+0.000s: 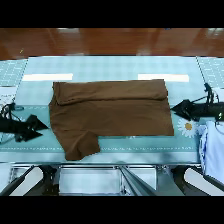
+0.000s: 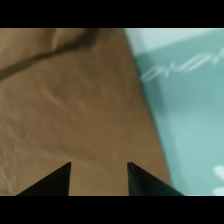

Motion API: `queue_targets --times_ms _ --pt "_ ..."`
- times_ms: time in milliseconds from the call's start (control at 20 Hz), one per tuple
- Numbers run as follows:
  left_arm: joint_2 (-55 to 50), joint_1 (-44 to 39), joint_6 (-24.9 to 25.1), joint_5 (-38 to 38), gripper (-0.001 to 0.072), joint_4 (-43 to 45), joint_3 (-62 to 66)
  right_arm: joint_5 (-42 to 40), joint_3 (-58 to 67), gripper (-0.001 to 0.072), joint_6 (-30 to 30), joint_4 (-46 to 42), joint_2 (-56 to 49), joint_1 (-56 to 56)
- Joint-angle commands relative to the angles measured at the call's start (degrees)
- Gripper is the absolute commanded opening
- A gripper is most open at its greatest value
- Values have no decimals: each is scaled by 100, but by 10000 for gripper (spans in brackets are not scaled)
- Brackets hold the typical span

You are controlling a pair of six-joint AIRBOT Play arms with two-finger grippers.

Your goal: Fold the shirts.

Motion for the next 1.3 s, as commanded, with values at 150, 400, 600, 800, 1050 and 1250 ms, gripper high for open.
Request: queue_targets --times_ms 150,400,600,800,1050,1250 --pt "385 -214 365 822 504 -970 -1482 -264 -909 412 -374 516 483 -63" --pt "317 -962 240 1491 503 -1193 -1517 -273 -909 412 -376 621 483 -63" --pt "105 -1513 564 1685 45 -1427 -1499 -291 -855 412 -372 590 485 -216" --pt "160 -1427 966 1239 20 -1419 -1458 -66 -778 412 55 -297 483 -990" --pt "160 -1342 966 1263 20 -1423 -1399 289 -992 412 885 -1309 479 -1051" --pt "160 -1342 942 1290 20 -1427 -1399 289 -992 412 863 -1209 251 -1051"
